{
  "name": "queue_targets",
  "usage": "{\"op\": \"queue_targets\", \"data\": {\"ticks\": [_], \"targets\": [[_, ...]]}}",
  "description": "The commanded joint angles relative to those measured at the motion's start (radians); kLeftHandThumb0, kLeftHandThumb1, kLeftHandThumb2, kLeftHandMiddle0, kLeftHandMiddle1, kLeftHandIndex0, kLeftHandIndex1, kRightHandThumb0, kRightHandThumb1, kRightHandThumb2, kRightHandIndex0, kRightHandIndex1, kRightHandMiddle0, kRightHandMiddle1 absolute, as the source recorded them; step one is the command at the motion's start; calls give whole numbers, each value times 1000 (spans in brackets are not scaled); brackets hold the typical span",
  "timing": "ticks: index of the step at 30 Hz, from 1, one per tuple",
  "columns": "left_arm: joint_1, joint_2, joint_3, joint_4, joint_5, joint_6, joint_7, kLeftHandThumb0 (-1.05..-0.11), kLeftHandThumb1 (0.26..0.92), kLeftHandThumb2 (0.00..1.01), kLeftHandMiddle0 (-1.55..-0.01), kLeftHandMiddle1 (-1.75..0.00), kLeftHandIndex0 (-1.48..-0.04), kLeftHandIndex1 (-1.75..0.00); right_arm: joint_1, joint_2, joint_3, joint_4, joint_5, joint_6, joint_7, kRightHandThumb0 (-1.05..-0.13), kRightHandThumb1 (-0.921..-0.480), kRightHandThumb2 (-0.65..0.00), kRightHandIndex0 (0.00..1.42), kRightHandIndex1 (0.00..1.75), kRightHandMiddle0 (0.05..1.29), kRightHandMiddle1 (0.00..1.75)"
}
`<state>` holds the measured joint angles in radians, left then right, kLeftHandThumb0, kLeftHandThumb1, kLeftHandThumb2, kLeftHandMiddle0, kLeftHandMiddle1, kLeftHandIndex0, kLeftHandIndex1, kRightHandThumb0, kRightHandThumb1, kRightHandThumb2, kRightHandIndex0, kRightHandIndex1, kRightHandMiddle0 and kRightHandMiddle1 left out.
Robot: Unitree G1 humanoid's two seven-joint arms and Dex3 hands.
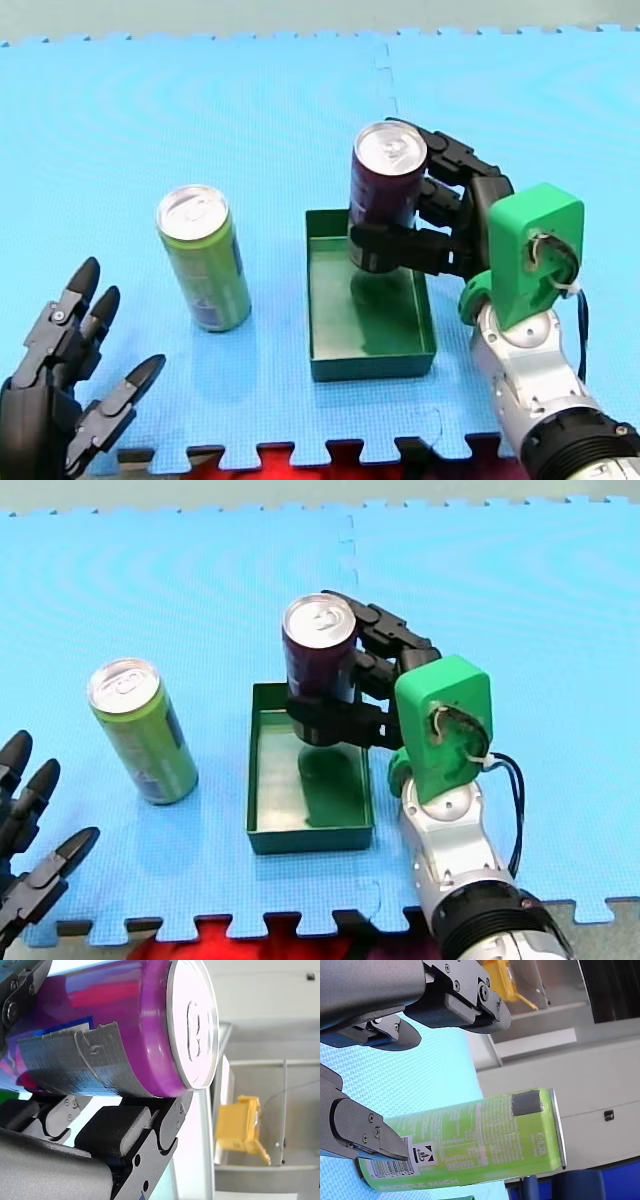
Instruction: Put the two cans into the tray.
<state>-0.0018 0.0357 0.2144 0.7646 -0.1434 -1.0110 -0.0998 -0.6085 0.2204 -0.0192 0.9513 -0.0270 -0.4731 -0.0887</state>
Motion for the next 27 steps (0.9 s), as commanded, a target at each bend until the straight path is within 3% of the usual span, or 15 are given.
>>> {"op": "queue_targets", "data": {"ticks": [1,9,18,27], "targets": [[-3,3,5,1,-9,-4,-5,-992,817,0,-434,-1,-367,-1,-10,-4,-1,0,1,-3,-3,-392,-727,0,1320,2,1188,0],[-8,0,6,3,-14,-6,-16,-990,811,0,-433,0,-369,-1,-14,-10,-5,20,2,-10,2,-401,-729,-1,1322,1,1185,0],[-12,0,9,1,-23,-5,-27,-991,808,0,-430,0,-372,-1,-19,-17,2,52,-21,-25,-15,-408,-732,-1,1322,1,1181,0],[-11,1,10,-10,-23,0,-28,-998,809,0,-431,0,-373,-1,-32,-24,-5,105,-21,-54,-16,-405,-735,-1,1323,1,1175,0]]}}
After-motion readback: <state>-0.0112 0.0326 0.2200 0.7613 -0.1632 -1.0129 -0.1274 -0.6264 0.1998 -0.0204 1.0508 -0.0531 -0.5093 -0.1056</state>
